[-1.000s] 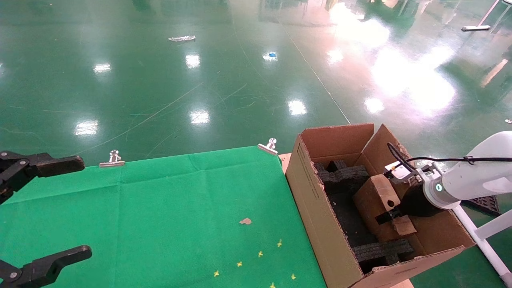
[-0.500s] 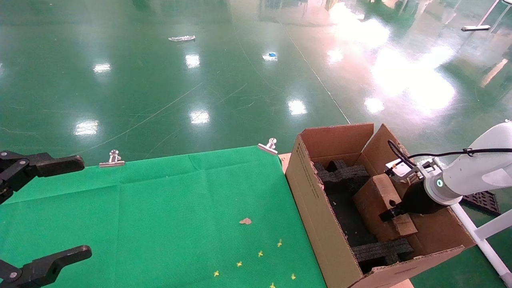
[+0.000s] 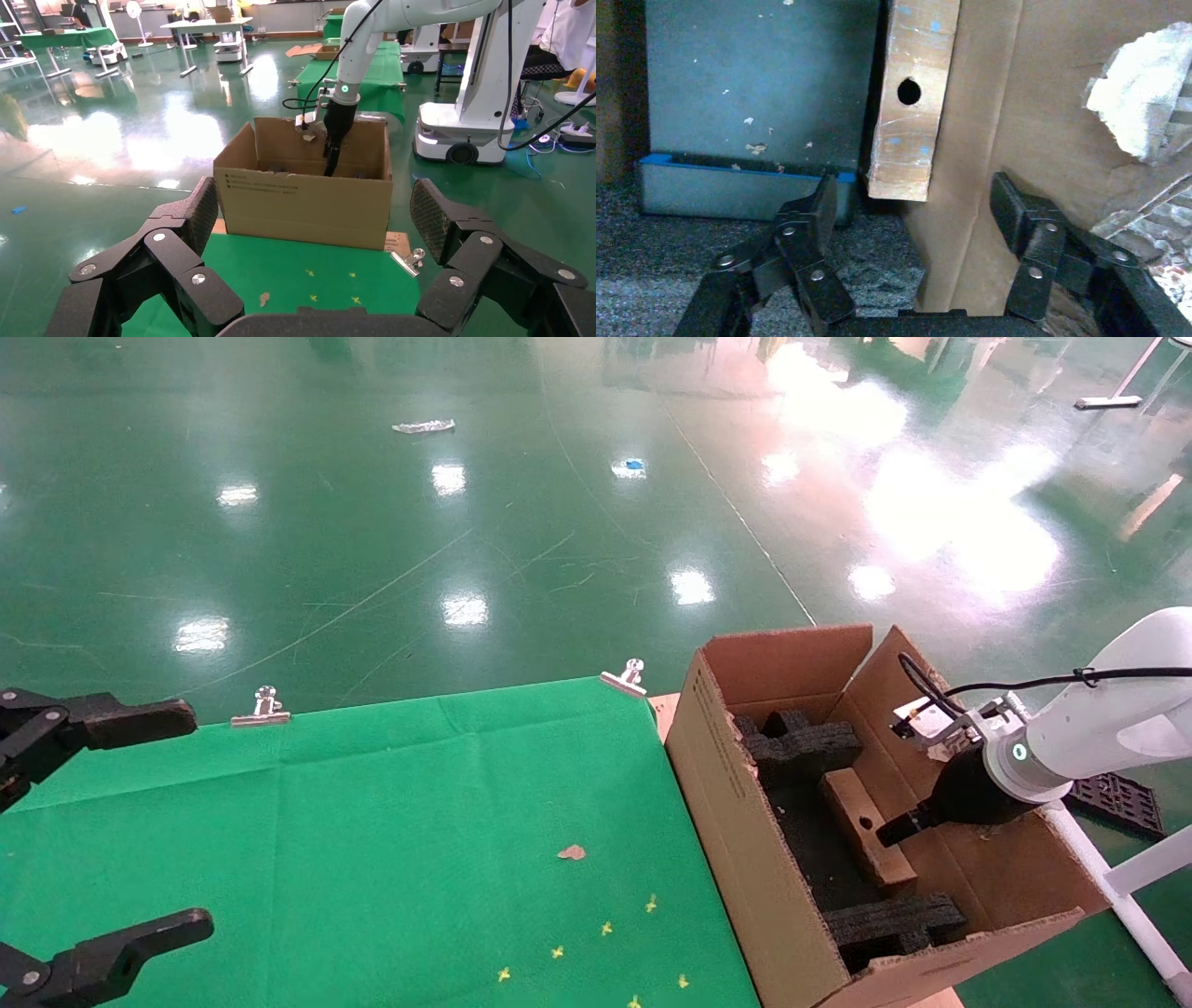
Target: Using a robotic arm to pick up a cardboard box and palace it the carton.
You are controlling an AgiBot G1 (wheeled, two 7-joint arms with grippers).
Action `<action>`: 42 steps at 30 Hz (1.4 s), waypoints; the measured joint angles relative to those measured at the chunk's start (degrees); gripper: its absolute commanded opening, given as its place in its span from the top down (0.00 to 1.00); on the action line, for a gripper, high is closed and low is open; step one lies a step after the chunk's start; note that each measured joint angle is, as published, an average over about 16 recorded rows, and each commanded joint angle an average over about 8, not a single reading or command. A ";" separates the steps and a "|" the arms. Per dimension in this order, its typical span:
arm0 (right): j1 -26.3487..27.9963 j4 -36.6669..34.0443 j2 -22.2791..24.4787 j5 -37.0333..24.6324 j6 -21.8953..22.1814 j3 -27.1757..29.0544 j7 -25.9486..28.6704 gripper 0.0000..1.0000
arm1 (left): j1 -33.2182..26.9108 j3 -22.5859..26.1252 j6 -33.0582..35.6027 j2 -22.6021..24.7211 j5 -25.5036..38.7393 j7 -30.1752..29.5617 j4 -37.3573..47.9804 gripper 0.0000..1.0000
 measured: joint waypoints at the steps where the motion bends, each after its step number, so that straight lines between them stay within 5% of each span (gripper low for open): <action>1: 0.22 0.02 0.04 0.06 -0.06 0.07 -0.13 0.00 | 0.00 0.00 0.00 0.00 0.00 0.00 0.00 0.00; 15: 11.09 6.32 3.53 -0.73 -1.95 1.66 -2.72 0.00 | -0.01 0.03 -0.01 -0.01 -0.02 0.02 0.00 0.00; 29: 26.83 30.31 14.23 -4.99 -3.09 3.80 4.26 0.00 | -0.01 0.06 -0.03 -0.02 -0.04 0.03 0.00 0.00; 42: 26.19 43.28 19.32 -2.63 -2.26 7.95 8.91 0.00 | -0.01 0.07 -0.04 -0.03 -0.06 0.05 0.03 0.00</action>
